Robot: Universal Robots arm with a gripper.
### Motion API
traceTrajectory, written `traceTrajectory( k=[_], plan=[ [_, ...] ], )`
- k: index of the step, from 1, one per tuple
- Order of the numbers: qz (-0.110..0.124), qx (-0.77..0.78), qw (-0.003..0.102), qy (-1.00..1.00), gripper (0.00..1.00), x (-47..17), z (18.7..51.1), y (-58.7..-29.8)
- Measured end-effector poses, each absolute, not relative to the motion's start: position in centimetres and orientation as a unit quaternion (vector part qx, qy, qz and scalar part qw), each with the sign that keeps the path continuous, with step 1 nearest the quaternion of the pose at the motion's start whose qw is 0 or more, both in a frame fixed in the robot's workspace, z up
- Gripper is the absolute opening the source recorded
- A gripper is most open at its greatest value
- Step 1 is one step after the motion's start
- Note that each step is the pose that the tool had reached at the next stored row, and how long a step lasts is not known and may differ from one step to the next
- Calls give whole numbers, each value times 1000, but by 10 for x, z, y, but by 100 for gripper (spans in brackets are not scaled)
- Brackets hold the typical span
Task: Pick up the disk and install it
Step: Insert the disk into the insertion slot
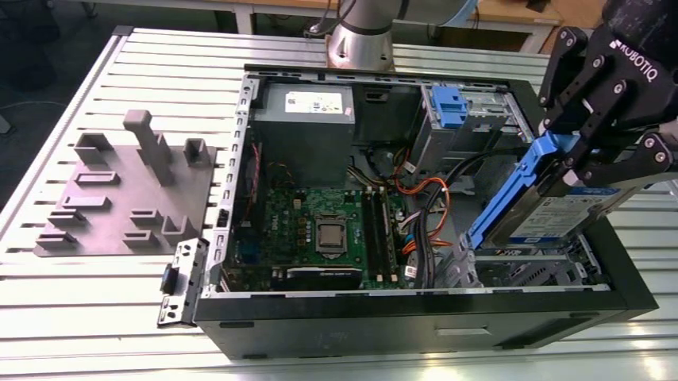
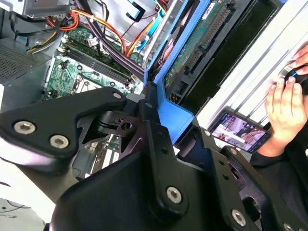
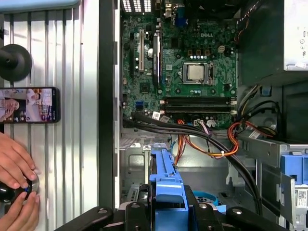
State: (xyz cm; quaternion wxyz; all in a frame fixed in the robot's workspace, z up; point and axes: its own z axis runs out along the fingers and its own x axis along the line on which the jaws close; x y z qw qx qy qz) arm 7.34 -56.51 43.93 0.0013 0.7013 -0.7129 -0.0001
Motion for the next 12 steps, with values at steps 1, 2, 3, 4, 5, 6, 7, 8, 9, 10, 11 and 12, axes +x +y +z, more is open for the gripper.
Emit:
traceTrajectory(
  k=[1, 2, 3, 4, 5, 6, 7, 8, 9, 10, 11, 12],
  plan=[
    [0, 701, 1, -713, 36, 73, 438, -565],
    [0, 701, 1, -713, 36, 74, 438, -565],
    [0, 701, 1, -713, 36, 74, 437, -565],
    [0, 701, 1, -713, 36, 74, 436, -565],
    [0, 701, 1, -713, 36, 74, 435, -565],
    [0, 701, 1, -713, 36, 74, 434, -565],
    [0, 701, 1, -713, 36, 74, 433, -565],
    [0, 701, 1, -713, 36, 74, 432, -565],
    [0, 701, 1, -713, 36, 74, 432, -565],
    [0, 701, 1, -713, 36, 75, 431, -565],
    [0, 701, 1, -713, 36, 75, 430, -565],
    [0, 701, 1, -713, 36, 75, 429, -565]
  ],
)
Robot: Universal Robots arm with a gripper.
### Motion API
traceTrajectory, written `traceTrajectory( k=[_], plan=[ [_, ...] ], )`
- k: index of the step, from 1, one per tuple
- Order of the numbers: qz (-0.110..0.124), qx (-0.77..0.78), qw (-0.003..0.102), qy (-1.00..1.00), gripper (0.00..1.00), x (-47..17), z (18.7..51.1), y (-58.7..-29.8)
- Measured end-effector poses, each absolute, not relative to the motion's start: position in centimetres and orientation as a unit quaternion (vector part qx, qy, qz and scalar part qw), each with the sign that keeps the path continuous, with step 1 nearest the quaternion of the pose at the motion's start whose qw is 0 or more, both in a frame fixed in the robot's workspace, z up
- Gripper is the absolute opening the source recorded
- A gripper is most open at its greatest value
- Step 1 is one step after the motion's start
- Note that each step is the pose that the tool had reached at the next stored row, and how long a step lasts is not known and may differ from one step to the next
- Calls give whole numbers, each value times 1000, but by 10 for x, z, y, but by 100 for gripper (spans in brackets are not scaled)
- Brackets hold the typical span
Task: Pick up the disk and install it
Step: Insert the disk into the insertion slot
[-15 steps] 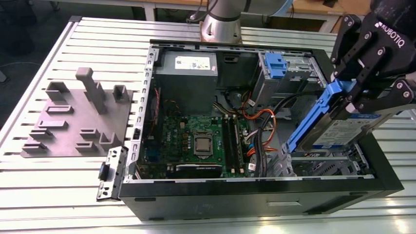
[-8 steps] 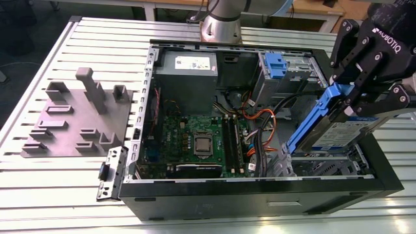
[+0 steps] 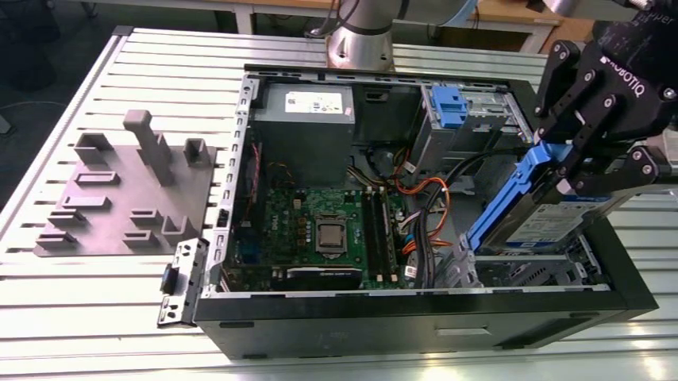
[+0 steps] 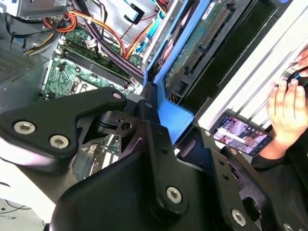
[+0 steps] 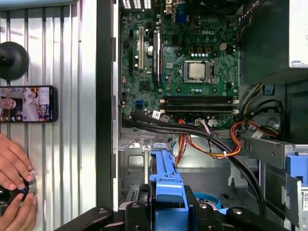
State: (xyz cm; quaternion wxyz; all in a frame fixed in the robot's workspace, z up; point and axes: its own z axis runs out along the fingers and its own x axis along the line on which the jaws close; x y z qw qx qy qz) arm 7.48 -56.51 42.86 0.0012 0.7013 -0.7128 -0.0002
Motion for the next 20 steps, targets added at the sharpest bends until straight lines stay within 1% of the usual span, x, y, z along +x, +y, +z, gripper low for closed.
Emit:
traceTrajectory(
  k=[11, 13, 14, 20],
  plan=[
    [0, 701, 1, -713, 36, 75, 427, -565],
    [0, 701, 1, -713, 38, 75, 427, -565],
    [0, 701, 1, -713, 44, 75, 426, -565],
    [0, 701, 1, -713, 44, 75, 416, -565]
  ],
)
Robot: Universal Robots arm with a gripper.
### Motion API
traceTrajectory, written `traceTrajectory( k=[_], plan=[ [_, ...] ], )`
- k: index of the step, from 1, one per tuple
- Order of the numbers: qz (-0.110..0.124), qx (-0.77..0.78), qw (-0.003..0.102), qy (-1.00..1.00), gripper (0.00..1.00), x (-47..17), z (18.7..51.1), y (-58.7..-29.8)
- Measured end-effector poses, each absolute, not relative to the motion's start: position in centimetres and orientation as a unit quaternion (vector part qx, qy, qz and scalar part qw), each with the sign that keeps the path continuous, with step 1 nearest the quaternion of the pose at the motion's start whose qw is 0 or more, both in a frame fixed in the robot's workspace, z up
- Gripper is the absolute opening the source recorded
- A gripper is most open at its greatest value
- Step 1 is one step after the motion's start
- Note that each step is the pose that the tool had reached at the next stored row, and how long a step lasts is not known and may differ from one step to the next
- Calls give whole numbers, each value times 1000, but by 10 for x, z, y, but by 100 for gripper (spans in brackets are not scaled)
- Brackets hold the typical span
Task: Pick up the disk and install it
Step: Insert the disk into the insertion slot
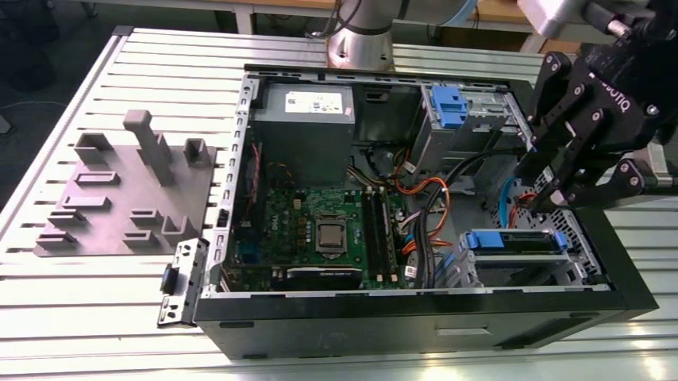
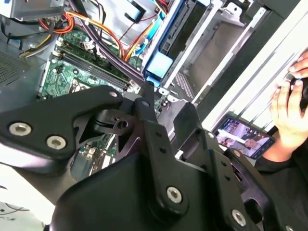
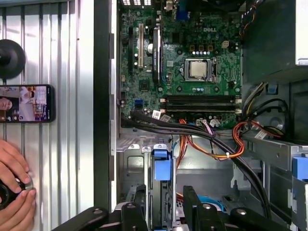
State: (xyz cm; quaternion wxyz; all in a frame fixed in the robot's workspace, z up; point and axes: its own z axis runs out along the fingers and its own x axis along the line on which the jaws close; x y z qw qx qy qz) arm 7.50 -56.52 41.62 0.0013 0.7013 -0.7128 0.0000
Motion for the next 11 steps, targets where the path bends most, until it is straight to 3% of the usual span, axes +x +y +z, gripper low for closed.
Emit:
traceTrajectory(
  k=[3, 4, 5, 8, 11],
  plan=[
    [0, 701, 1, -713, 42, 75, 411, -565],
    [0, 701, 1, -713, 36, 75, 409, -565],
    [0, 701, 1, -713, 36, 75, 407, -565],
    [0, 701, 1, -713, 18, 75, 402, -565],
    [0, 701, 1, -713, 11, 75, 396, -565]
  ],
)
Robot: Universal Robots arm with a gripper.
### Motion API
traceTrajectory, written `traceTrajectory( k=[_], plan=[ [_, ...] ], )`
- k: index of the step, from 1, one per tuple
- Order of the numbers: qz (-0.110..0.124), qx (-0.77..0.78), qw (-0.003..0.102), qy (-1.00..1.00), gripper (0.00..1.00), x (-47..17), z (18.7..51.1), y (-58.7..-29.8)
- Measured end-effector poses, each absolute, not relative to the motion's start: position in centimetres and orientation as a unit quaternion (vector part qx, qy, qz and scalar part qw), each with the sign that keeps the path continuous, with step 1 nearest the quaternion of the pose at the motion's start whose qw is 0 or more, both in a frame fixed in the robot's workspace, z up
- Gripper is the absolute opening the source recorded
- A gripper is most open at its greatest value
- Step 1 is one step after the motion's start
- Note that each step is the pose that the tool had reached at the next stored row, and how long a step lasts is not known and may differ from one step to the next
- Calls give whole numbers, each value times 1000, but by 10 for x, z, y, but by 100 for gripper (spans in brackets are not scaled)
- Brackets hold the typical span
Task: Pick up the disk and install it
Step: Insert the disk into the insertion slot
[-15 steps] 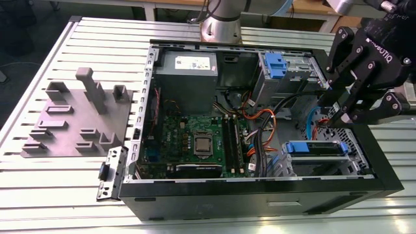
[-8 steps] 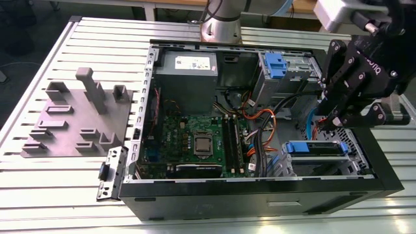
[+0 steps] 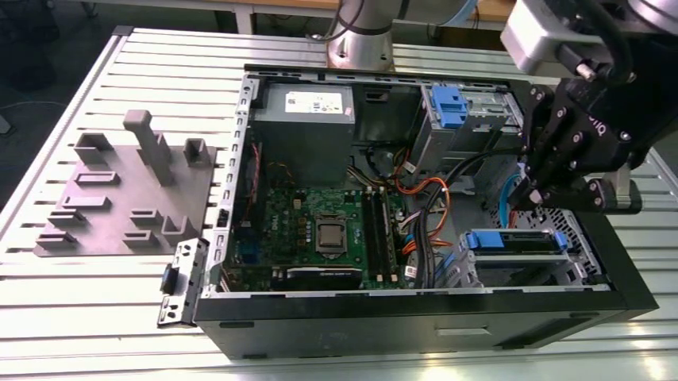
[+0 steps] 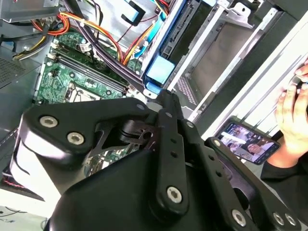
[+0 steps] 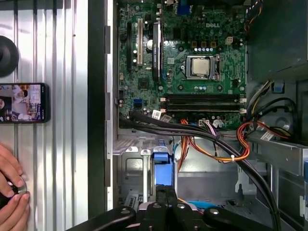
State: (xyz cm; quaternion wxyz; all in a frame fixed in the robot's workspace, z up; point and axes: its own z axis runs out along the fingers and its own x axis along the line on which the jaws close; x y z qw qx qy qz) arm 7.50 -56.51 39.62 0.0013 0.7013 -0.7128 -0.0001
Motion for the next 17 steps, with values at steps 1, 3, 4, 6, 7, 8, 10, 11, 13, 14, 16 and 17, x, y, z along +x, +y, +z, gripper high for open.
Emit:
traceTrajectory(
  k=[1, 3, 4, 6, 7, 8, 10, 11, 13, 14, 16, 17],
  plan=[
    [0, 701, 1, -713, 11, 75, 394, -565],
    [0, 701, 1, -713, 11, 75, 391, -565],
    [0, 701, 1, -713, 11, 75, 389, -565],
    [0, 701, 1, -713, 11, 75, 385, -565],
    [0, 701, 1, -713, 11, 75, 383, -565],
    [0, 701, 1, -713, 11, 75, 382, -565],
    [0, 701, 1, -713, 11, 75, 378, -565],
    [0, 701, 1, -713, 11, 75, 376, -565],
    [0, 701, 1, -713, 11, 75, 373, -565],
    [0, 701, 1, -713, 11, 75, 371, -565],
    [0, 701, 1, -713, 11, 75, 368, -565],
    [1, 701, 1, -713, 11, 75, 368, -565]
  ],
)
